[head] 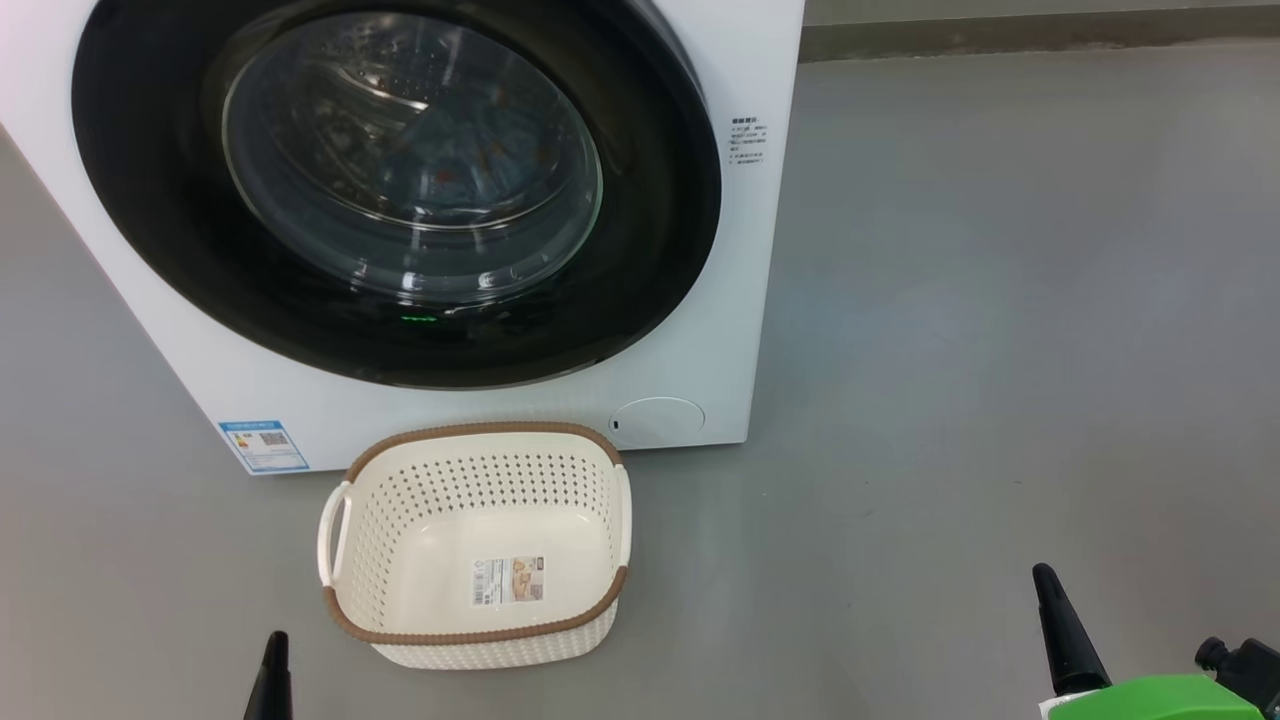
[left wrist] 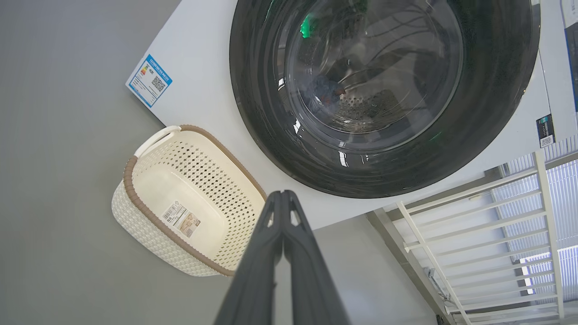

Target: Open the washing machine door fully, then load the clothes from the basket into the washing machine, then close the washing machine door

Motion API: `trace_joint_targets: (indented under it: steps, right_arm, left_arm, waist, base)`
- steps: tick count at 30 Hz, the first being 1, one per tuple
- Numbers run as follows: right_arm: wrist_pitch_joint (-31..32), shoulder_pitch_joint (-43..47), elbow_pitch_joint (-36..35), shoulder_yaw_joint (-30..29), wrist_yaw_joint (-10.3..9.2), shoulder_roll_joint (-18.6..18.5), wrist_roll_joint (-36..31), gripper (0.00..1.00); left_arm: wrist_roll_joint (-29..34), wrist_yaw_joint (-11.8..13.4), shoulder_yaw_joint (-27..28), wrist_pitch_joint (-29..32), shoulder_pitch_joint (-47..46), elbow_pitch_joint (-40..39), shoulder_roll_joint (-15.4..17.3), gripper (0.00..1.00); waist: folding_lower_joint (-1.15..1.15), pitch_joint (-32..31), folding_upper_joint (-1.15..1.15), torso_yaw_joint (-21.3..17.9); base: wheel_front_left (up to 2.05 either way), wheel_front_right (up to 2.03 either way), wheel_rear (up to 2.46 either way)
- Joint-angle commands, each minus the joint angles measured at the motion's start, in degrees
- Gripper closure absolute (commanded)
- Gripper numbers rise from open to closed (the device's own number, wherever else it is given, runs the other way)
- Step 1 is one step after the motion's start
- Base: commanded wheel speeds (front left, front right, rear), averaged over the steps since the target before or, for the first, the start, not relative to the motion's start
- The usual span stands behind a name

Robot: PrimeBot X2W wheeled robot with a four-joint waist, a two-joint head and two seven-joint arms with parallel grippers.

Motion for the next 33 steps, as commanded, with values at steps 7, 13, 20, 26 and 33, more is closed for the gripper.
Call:
trace_joint_targets:
  steps: [7, 13, 20, 26, 33]
  right_arm:
    - [1.3, -2.9, -1.2, 0.5, -0.20, -0.7, 5.5, 1.00]
    - [2.3, -3.5, -1.1, 0.4, -0.21, -0.7, 9.7, 1.00]
    - [3.5, -4.1, -1.0, 0.3, -0.23, -0.8, 14.5, 1.00]
    - [4.5, -4.7, -0.9, 0.2, -0.25, -0.8, 18.6, 1.00]
    - [5.9, -5.4, -0.7, 0.1, -0.27, -0.9, 24.1, 1.00]
  left_arm:
    - [-4.8, -0.1, 2.0, 1.3, -3.5, -2.1, 0.9, 1.00]
    - [-8.5, -0.1, 2.5, 2.3, -3.9, -2.4, 0.9, 1.00]
    - [-12.7, -0.1, 3.1, 3.4, -4.5, -2.8, 0.9, 1.00]
    - [-16.4, -0.1, 3.6, 4.4, -4.9, -3.1, 0.9, 1.00]
    - [-21.2, -0.2, 4.3, 5.7, -5.5, -3.5, 0.9, 1.00]
  waist:
    - [0.00, 0.1, 0.00, -0.4]
    - [0.00, 0.1, 0.00, -0.7]
    - [0.00, 0.2, 0.00, -1.0]
    - [0.00, 0.3, 0.00, -1.3]
    - [0.00, 0.4, 0.00, -1.7]
  base:
    - [0.00, 0.00, 0.00]
    - [0.00, 0.00, 0.00]
    - [0.00, 0.00, 0.00]
    - [0.00, 0.00, 0.00]
    - [0.00, 0.00, 0.00]
